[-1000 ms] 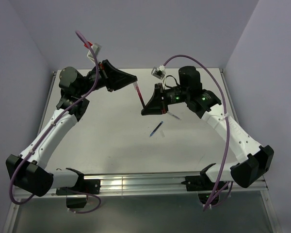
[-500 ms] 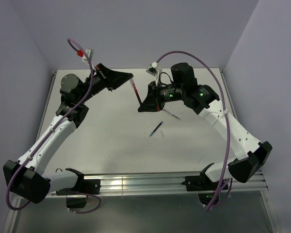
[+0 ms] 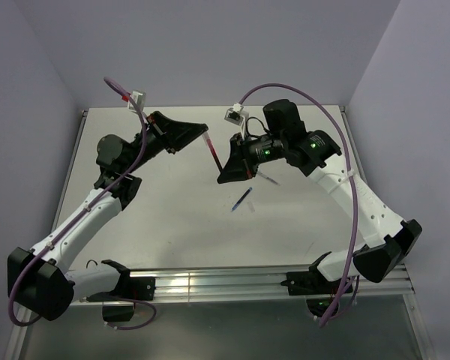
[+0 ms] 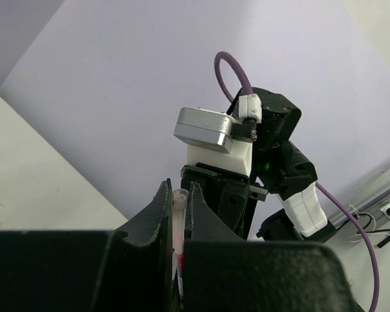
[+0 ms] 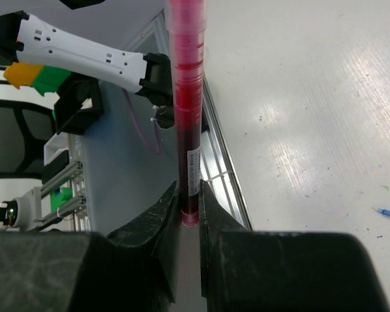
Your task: Insert the pens into the pen caps
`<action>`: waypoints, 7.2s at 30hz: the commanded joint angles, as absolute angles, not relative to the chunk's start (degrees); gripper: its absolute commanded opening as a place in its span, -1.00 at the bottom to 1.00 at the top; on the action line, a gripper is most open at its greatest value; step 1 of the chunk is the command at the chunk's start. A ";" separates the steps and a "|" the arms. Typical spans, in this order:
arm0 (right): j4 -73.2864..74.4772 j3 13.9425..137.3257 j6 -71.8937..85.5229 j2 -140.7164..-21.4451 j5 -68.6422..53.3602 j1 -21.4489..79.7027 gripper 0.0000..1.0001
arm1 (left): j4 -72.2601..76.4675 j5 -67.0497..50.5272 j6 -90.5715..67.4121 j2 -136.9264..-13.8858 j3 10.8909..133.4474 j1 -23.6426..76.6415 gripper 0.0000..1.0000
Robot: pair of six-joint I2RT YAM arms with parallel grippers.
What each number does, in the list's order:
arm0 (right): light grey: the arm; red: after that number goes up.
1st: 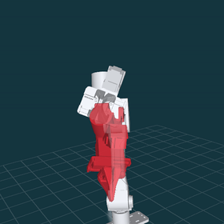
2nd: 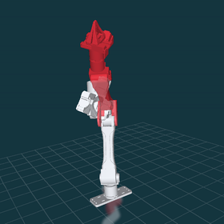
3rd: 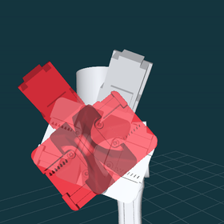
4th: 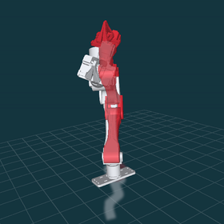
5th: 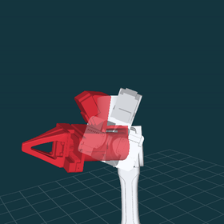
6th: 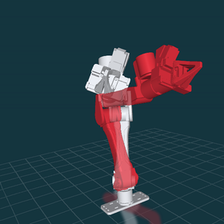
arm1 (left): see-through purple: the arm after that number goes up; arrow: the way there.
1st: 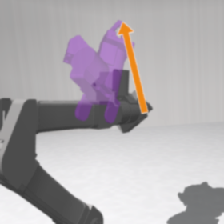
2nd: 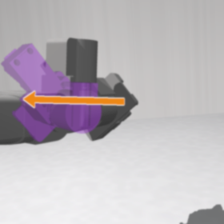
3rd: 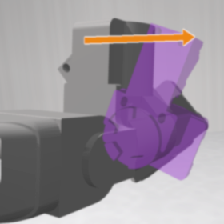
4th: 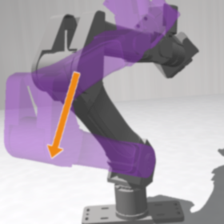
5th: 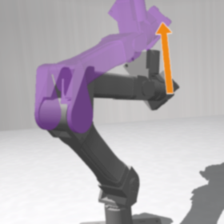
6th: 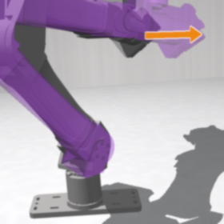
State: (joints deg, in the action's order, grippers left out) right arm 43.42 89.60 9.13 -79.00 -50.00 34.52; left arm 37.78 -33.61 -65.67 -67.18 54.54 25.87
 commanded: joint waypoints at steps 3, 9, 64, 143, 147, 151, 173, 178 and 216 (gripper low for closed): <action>23.64 98.00 8.17 -78.75 -49.66 33.31 -1.00 | 31.29 -49.48 -66.36 -67.24 50.28 33.13 -0.99; 23.55 99.75 8.88 -79.19 -49.05 32.17 -1.00 | 30.15 -49.13 -66.18 -66.89 48.60 34.89 -0.99; 22.06 97.39 9.58 -79.28 -52.29 29.88 -1.00 | 29.79 -48.61 -65.74 -67.93 56.95 31.65 -0.99; 31.82 74.97 1.23 -68.64 -50.01 15.91 0.99 | -27.34 -12.24 -17.75 -119.27 87.98 6.77 -0.91; 31.82 75.23 1.23 -69.17 -49.75 15.91 1.00 | -27.07 -5.81 -17.58 -119.01 87.19 8.26 -0.87; 31.90 75.24 1.23 -69.35 -49.75 15.91 0.99 | -27.24 -1.33 -17.75 -119.09 86.22 9.84 -0.80; 32.17 76.64 0.97 -69.70 -49.22 15.82 1.00 | -32.17 -2.01 -17.23 -119.36 93.07 11.43 -0.22; 32.61 77.34 1.14 -68.82 -48.95 15.03 0.99 | -31.29 -6.49 -12.93 -110.32 98.96 11.51 -0.08; 51.33 72.16 -15.56 -64.42 -48.16 -13.09 1.00 | -40.17 -1.67 -12.22 -123.22 101.16 50.89 -0.30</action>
State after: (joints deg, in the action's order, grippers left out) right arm 51.31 71.59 -14.37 -64.20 -46.89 -12.49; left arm -40.18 -3.01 -13.04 -123.02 98.94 50.76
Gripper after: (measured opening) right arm 0.997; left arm 0.357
